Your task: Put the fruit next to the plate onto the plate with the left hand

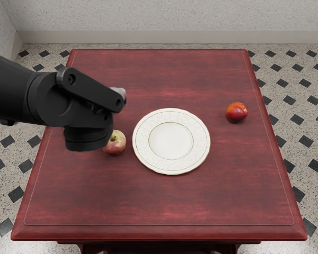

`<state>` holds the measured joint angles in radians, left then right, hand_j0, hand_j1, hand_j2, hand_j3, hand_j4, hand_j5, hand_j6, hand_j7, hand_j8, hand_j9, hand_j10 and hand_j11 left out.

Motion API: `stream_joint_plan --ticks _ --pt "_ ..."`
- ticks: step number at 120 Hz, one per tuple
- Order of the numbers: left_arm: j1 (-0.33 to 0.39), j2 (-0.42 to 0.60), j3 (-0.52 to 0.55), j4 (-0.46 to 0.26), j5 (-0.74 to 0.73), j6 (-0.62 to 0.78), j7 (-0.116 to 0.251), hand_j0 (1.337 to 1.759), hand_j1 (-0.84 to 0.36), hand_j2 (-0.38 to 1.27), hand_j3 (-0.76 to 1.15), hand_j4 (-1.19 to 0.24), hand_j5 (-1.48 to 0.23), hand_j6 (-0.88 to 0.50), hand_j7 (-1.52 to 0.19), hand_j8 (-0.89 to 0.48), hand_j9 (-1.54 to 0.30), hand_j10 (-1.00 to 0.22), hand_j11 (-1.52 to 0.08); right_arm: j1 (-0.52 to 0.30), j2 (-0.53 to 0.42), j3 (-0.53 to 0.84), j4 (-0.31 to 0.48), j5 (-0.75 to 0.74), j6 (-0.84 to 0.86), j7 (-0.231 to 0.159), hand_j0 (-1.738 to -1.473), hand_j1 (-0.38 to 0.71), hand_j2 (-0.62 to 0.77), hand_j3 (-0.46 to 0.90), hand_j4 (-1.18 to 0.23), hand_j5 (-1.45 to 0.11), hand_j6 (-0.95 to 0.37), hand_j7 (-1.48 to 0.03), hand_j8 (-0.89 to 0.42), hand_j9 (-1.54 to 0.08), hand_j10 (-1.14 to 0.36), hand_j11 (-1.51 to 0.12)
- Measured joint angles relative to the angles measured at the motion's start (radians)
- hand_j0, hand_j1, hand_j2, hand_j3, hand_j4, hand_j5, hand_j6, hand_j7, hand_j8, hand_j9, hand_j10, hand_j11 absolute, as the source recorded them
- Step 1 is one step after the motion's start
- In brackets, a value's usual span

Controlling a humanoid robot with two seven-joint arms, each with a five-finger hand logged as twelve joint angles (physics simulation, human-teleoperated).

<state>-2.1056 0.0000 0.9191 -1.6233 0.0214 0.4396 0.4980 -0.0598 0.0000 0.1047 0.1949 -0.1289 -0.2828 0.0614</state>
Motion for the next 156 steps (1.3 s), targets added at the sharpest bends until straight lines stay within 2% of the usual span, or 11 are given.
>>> stream_joint_plan --ticks 38,55,156 --pt "0.102 0.000 -0.010 0.041 0.058 -0.001 -0.003 1.658 0.05 0.05 0.00 -0.25 -0.32 -0.25 -0.32 -0.25 -0.32 -0.25 -0.32 0.000 0.000 0.000 0.000 0.000 0.000 0.000 -1.658 -0.31 -0.01 0.00 -0.04 -0.05 -0.04 -0.05 -0.04 -0.05 -0.04 -0.05" --pt "0.132 0.000 -0.013 0.049 0.120 0.005 -0.017 1.658 0.05 0.05 0.00 -0.25 -0.32 -0.25 -0.32 -0.25 -0.32 -0.25 -0.32 0.000 0.000 0.000 0.000 0.000 0.000 0.000 -1.658 -0.31 -0.01 0.00 -0.04 -0.05 -0.04 -0.05 -0.04 -0.05 -0.04 -0.05" --pt "0.240 0.000 -0.030 0.075 0.249 0.008 -0.024 1.658 0.05 0.05 0.00 -0.25 -0.32 -0.25 -0.32 -0.25 -0.32 -0.25 -0.32 0.000 0.000 0.000 0.000 0.000 0.000 0.000 -1.658 -0.31 -0.01 0.00 -0.04 -0.05 -0.04 -0.05 -0.04 -0.05 -0.04 -0.05"
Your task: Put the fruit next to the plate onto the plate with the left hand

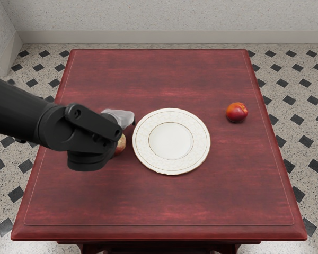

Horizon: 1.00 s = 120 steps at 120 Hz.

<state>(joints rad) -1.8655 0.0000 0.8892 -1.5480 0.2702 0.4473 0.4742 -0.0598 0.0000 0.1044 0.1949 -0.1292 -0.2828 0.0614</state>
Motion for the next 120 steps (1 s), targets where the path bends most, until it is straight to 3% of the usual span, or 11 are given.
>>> stream_joint_plan --ticks 33,40,54,62,76,100,120 --pt "0.024 0.000 -0.001 0.000 0.047 0.001 0.000 1.658 0.05 0.05 0.00 -0.24 -0.32 -0.25 -0.32 -0.25 -0.32 -0.25 -0.32 0.000 0.000 0.000 0.000 0.000 0.000 0.000 -1.658 -0.31 -0.01 0.00 -0.04 -0.05 -0.04 -0.05 -0.04 -0.05 -0.04 -0.05" --pt "0.027 0.000 -0.001 0.000 0.050 0.002 0.000 1.658 0.05 0.05 0.00 -0.12 -0.51 -0.25 -0.32 -0.25 -0.32 -0.25 -0.32 0.000 0.000 0.000 0.000 0.000 0.000 0.000 -1.658 -0.31 -0.01 0.00 -0.04 -0.05 -0.04 -0.05 -0.04 -0.05 -0.04 -0.05" --pt "0.028 0.000 -0.001 0.000 0.051 0.003 0.000 1.658 0.05 0.05 0.00 -0.11 -0.53 -0.25 -0.33 -0.25 -0.33 -0.25 -0.33 0.000 0.000 0.000 0.000 0.000 0.000 0.000 -1.658 -0.31 -0.01 0.00 -0.04 -0.05 -0.04 -0.05 -0.04 -0.05 -0.04 -0.05" --pt "0.035 0.000 -0.001 -0.001 0.052 0.006 0.000 1.658 0.05 0.05 0.00 0.03 -0.73 -0.25 -0.33 -0.25 -0.33 -0.25 -0.33 0.000 0.000 0.000 0.000 0.000 0.000 0.000 -1.658 -0.31 -0.01 0.00 -0.04 -0.05 -0.04 -0.05 -0.04 -0.05 -0.04 -0.05" --pt "0.038 0.000 0.000 -0.001 0.051 0.009 -0.001 1.658 0.04 0.05 0.00 0.10 -0.82 -0.25 -0.33 -0.25 -0.33 -0.25 -0.33 0.000 0.000 0.000 0.000 0.000 0.000 0.000 -1.658 -0.31 -0.01 0.00 -0.04 -0.05 -0.04 -0.05 -0.04 -0.05 -0.04 -0.05" --pt "0.034 0.000 0.003 -0.008 0.044 0.038 0.000 1.658 0.04 0.05 0.00 -0.10 -0.58 -0.26 -0.33 -0.26 -0.33 -0.26 -0.33 0.000 0.000 0.000 0.000 0.000 0.000 0.000 -1.658 -0.31 -0.01 0.00 -0.04 -0.05 -0.04 -0.05 -0.04 -0.05 -0.04 -0.05" --pt "0.034 0.000 0.013 -0.010 0.036 0.048 0.002 1.658 0.04 0.05 0.00 -0.19 -0.45 -0.26 -0.34 -0.26 -0.34 -0.26 -0.34 0.000 0.000 0.000 0.000 0.000 0.000 0.000 -1.658 -0.31 -0.01 0.00 -0.04 -0.05 -0.04 -0.05 -0.04 -0.05 -0.04 -0.05"
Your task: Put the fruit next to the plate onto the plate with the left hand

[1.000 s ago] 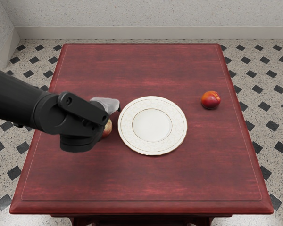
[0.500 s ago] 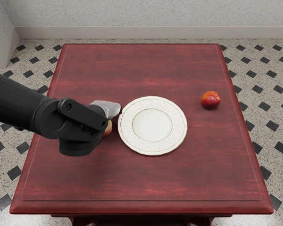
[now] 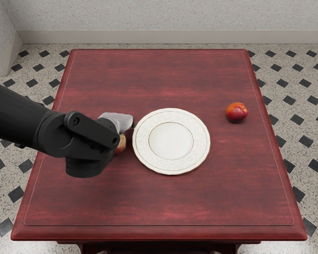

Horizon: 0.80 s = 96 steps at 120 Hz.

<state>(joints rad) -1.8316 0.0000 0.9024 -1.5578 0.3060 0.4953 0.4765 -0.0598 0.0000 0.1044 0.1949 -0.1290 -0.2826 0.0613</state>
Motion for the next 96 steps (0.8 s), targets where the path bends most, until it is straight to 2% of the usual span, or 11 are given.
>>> stream_joint_plan --ticks 33,96 --pt "-0.002 0.000 0.009 -0.009 -0.036 0.030 0.004 1.658 0.03 0.05 0.00 -0.24 -0.37 -0.26 -0.34 -0.26 -0.34 -0.26 -0.34 0.000 0.000 0.000 0.000 0.000 0.000 0.000 -1.658 -0.31 -0.01 0.00 -0.04 -0.05 -0.04 -0.05 -0.04 -0.05 -0.04 -0.05" --pt "0.009 0.000 0.017 -0.018 -0.082 0.057 0.006 1.658 -0.05 0.07 0.00 -0.33 -0.43 -0.33 -0.43 -0.33 -0.43 -0.33 -0.43 0.000 0.000 0.000 0.000 0.000 0.000 0.000 -1.658 -0.31 -0.01 0.00 -0.04 -0.05 -0.04 -0.05 -0.04 -0.05 -0.04 -0.05"
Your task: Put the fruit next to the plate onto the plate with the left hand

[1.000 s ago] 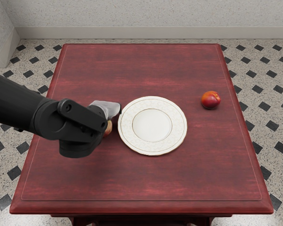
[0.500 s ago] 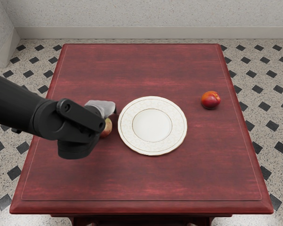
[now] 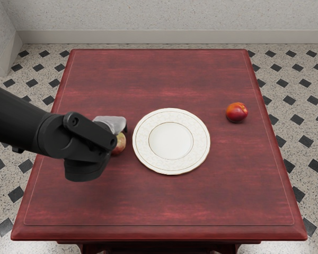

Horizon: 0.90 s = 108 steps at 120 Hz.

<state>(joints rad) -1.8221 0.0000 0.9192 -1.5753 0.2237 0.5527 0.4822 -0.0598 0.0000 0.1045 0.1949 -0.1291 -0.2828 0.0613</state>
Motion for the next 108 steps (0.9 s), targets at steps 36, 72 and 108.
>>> stream_joint_plan --ticks 36,72,108 --pt "-0.001 0.000 0.005 0.001 -0.002 -0.002 0.000 1.656 -0.20 0.14 0.00 -0.39 -0.68 -0.34 -0.68 -0.42 -0.68 -0.51 -0.68 0.000 0.000 0.000 0.000 0.000 0.000 0.000 -1.658 -0.31 -0.01 0.00 -0.04 -0.05 -0.04 -0.05 -0.04 -0.05 -0.04 -0.05" --pt "-0.012 0.000 0.007 0.003 -0.010 -0.014 0.002 1.650 -0.27 0.26 0.00 -0.25 -0.92 -0.19 -0.90 -0.29 -0.90 -0.64 -0.89 0.000 0.000 0.000 0.000 0.000 0.000 0.000 -1.658 -0.31 -0.01 0.00 -0.04 -0.05 -0.04 -0.05 -0.04 -0.05 -0.04 -0.05" --pt "-0.093 0.000 0.011 0.004 -0.015 -0.025 0.002 1.648 -0.26 0.25 0.00 -0.23 -0.97 -0.17 -0.95 -0.28 -0.93 -0.67 -0.93 0.000 0.000 0.000 0.000 0.000 0.000 0.000 -1.658 -0.31 -0.01 0.00 -0.04 -0.05 -0.04 -0.05 -0.04 -0.05 -0.04 -0.05"
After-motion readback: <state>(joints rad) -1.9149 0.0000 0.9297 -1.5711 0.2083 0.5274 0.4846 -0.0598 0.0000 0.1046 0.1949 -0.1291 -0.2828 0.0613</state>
